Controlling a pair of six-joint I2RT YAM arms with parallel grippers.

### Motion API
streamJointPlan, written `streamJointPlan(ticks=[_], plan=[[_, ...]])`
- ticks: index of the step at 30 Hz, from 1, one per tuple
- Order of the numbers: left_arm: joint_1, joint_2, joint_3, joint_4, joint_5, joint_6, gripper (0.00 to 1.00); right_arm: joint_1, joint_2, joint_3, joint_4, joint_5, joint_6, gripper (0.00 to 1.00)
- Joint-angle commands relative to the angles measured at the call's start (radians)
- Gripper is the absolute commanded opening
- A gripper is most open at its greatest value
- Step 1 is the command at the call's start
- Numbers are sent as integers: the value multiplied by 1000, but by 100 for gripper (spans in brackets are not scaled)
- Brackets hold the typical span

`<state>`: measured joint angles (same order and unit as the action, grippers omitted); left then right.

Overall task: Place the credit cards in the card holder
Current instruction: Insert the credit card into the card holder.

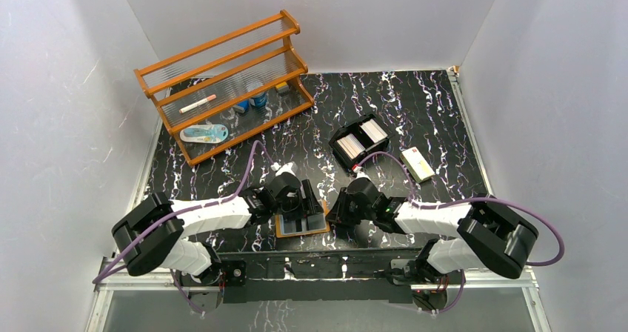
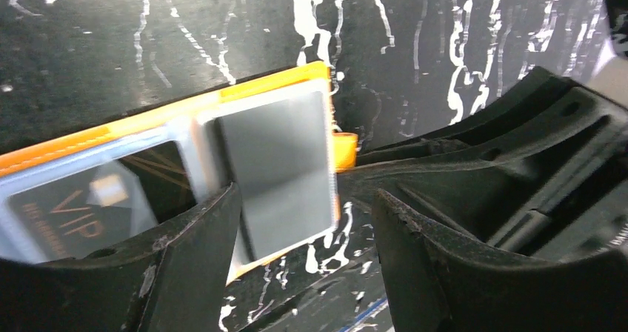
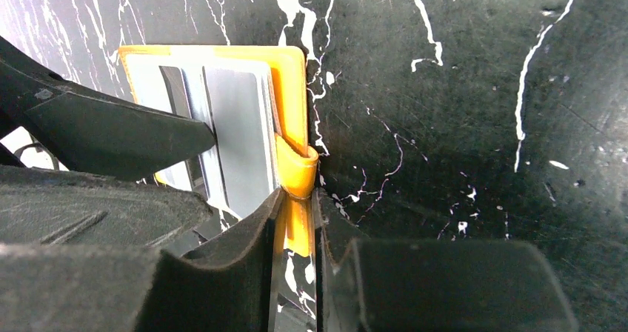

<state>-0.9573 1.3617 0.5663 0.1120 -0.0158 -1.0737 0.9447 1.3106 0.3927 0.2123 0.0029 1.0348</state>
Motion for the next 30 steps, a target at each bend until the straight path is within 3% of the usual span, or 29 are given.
streamJointPlan(ticks=[1, 7, 18, 22, 30], plan=[[-4, -25, 5, 104, 26, 22, 64, 3, 33, -4, -37, 31, -38, 27], [-3, -41, 15, 81, 23, 39, 64, 3, 4, 7, -95, 53, -38, 28], [43, -207, 111, -366, -81, 60, 64, 9, -158, 106, -273, 75, -20, 33], [84, -291, 71, -433, -67, 49, 67, 41, -117, 170, -274, 84, -26, 33], [134, -374, -28, -413, -7, 36, 75, 66, 48, 286, -272, 108, -87, 34]])
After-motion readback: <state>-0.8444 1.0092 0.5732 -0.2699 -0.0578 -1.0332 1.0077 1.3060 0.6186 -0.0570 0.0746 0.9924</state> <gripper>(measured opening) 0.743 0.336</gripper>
